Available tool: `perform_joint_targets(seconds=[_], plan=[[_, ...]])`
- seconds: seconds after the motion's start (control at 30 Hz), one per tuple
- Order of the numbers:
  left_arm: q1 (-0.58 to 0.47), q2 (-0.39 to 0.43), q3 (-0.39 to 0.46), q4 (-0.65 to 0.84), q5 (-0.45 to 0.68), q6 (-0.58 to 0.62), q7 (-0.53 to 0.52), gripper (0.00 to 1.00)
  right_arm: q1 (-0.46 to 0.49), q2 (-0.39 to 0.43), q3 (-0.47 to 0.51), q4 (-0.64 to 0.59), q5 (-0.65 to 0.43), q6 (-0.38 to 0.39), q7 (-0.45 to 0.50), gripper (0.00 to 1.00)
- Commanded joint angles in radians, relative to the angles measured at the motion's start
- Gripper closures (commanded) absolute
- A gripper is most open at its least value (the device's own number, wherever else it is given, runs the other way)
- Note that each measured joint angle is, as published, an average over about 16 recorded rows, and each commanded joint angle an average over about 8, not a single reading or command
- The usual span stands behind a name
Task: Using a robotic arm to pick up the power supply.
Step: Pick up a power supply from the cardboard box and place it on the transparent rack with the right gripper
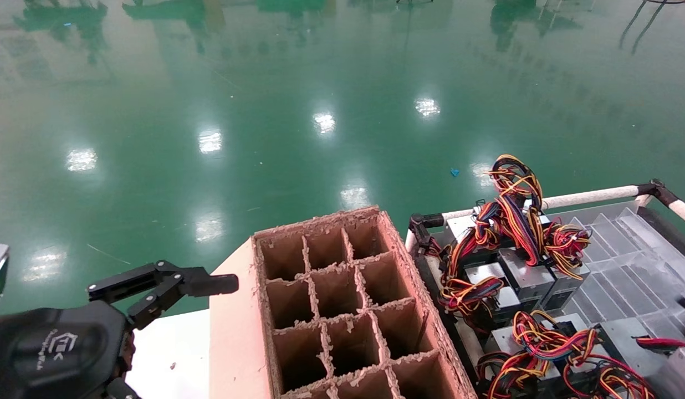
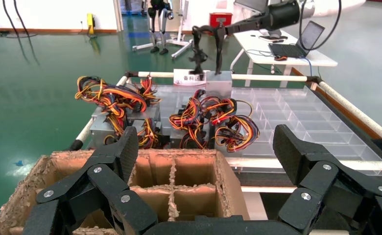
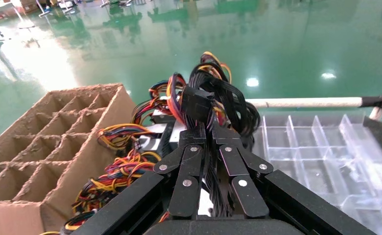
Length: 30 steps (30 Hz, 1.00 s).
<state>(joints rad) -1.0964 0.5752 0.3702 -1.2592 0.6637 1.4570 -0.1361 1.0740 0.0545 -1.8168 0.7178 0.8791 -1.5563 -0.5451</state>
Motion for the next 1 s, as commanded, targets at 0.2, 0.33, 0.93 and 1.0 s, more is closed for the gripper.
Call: perform_joint_targets(seconds=[0.2, 0.33, 0.93, 1.0], plan=[[0.0, 0.0, 0.0, 0.0, 0.0, 0.0, 0.0, 0.0, -0.033, -0.001, -0.061, 0.053, 0.074, -0.009, -0.055, 1.0], [0.0, 0.0, 0.0, 0.0, 0.0, 0.0, 0.0, 0.0, -0.045, -0.006, -0.082, 0.065, 0.094, -0.008, -0.065, 1.0], [0.0, 0.0, 0.0, 0.0, 0.0, 0.0, 0.0, 0.0, -0.108, -0.046, -0.157, 0.064, 0.188, -0.022, -0.076, 1.0], [0.0, 0.0, 0.0, 0.0, 0.0, 0.0, 0.0, 0.0, -0.115, -0.04, -0.166, 0.068, 0.204, -0.024, -0.081, 1.0]])
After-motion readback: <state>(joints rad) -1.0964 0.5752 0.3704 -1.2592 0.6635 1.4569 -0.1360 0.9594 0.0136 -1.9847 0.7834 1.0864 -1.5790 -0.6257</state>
